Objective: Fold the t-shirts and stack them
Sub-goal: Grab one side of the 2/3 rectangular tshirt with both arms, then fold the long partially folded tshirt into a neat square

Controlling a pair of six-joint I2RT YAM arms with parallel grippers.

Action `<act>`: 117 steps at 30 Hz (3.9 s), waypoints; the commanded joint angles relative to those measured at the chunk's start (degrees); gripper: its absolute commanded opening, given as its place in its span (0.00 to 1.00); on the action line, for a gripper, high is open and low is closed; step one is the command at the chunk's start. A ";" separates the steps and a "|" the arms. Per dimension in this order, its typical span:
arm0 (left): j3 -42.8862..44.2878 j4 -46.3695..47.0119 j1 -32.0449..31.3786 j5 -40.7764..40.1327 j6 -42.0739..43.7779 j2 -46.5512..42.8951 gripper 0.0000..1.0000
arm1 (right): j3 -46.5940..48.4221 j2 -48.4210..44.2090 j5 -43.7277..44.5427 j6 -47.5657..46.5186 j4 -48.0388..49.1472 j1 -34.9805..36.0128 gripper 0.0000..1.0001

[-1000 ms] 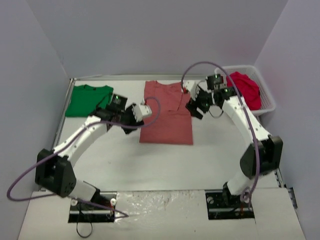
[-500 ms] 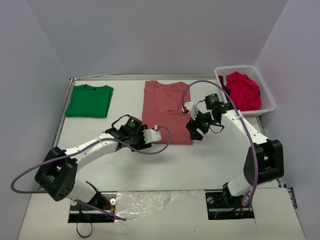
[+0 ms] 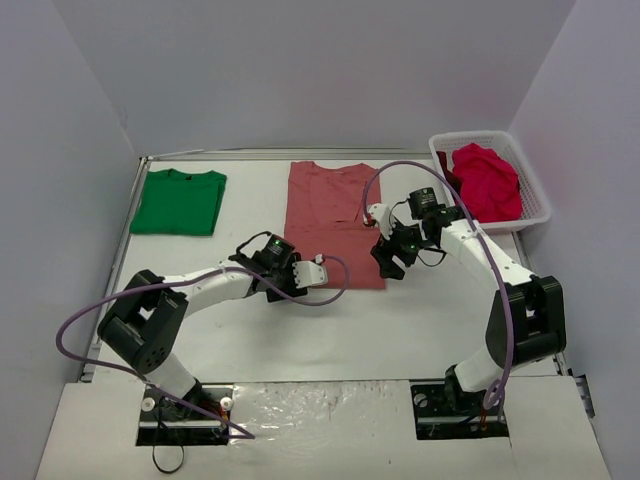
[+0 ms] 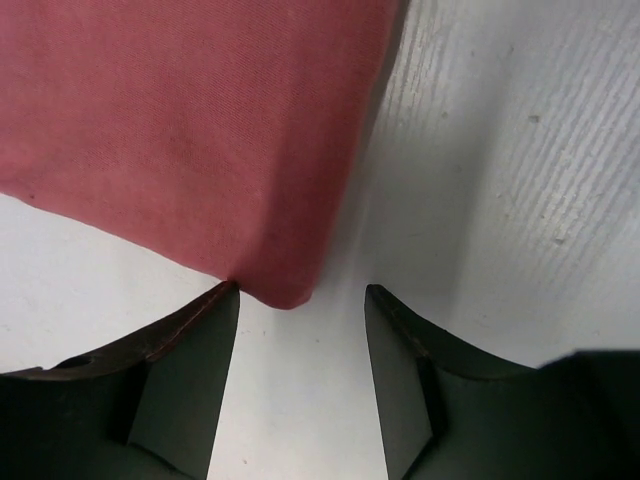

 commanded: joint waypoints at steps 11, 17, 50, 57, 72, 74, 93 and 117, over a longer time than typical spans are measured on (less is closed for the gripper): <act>4.34 -1.41 0.03 -1.15 1.39 4.43 0.18 | -1.51 -0.95 0.21 0.24 -0.79 0.35 0.70; 4.87 -2.99 0.30 -0.18 0.86 5.83 0.02 | -2.83 -3.06 0.64 -0.03 -0.78 0.26 0.71; 16.03 -21.28 9.79 21.70 -5.20 8.91 0.02 | -13.56 3.35 7.58 -5.30 13.01 10.90 0.40; 16.30 -21.45 9.96 23.02 -5.29 9.79 0.02 | -15.23 5.82 8.99 -4.95 15.47 10.90 0.42; 17.52 -24.34 11.10 24.60 -3.98 8.65 0.02 | -12.60 7.14 10.85 -2.84 11.45 10.72 0.00; 18.92 -27.24 11.28 24.61 -2.48 6.99 0.02 | -11.19 5.82 9.27 -3.28 8.11 10.64 0.00; 21.92 -54.94 11.20 29.00 6.05 -19.21 0.02 | 5.34 -18.70 -1.47 -8.29 -28.91 11.08 0.00; 37.91 -49.84 12.34 23.29 5.87 -2.18 0.02 | 20.35 3.70 1.17 -16.37 -28.12 4.31 0.00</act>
